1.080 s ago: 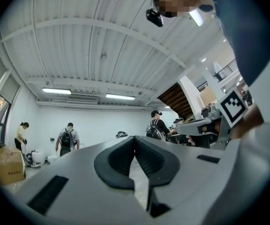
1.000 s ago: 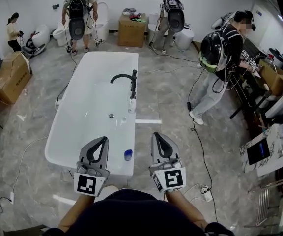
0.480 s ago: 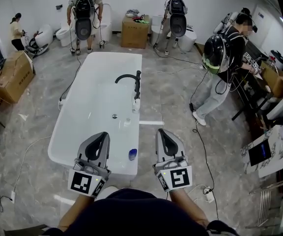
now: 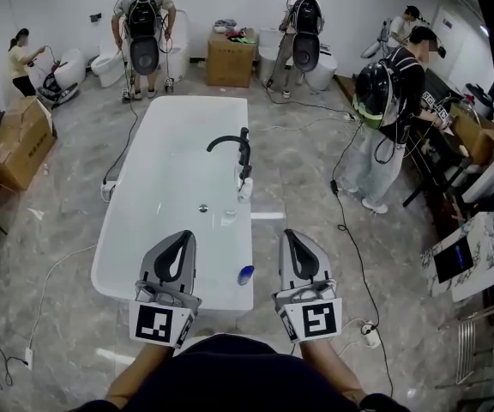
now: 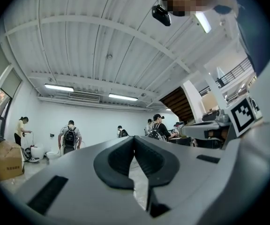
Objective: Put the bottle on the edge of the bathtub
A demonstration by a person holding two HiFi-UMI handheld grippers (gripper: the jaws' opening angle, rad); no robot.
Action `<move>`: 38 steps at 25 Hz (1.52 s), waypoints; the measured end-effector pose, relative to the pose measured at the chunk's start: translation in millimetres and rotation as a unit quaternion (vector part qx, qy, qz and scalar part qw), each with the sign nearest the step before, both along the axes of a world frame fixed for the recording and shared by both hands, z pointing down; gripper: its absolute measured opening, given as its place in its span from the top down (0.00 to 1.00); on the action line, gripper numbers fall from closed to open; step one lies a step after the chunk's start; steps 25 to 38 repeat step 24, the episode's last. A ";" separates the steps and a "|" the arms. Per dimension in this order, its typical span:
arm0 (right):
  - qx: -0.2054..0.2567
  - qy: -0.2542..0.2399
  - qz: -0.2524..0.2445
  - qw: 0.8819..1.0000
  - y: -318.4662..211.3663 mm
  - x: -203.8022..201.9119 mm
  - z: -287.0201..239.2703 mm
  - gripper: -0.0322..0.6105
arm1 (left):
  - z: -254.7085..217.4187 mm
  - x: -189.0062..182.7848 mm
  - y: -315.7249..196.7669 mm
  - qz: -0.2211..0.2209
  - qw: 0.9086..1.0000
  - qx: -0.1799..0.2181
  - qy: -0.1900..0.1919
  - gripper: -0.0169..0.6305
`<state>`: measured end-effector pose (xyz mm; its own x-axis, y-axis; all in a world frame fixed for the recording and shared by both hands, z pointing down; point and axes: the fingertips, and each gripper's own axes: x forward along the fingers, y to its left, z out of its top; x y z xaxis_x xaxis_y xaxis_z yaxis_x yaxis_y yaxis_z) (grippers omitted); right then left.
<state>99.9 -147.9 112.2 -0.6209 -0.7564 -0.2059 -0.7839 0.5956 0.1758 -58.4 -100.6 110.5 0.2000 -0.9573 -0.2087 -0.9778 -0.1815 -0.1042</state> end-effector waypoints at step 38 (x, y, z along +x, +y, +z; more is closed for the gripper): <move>-0.006 0.004 0.055 0.998 36.4 -28.3 28.3 0.95 | 11.7 -36.6 -6.7 0.041 0.998 0.041 0.015 0.98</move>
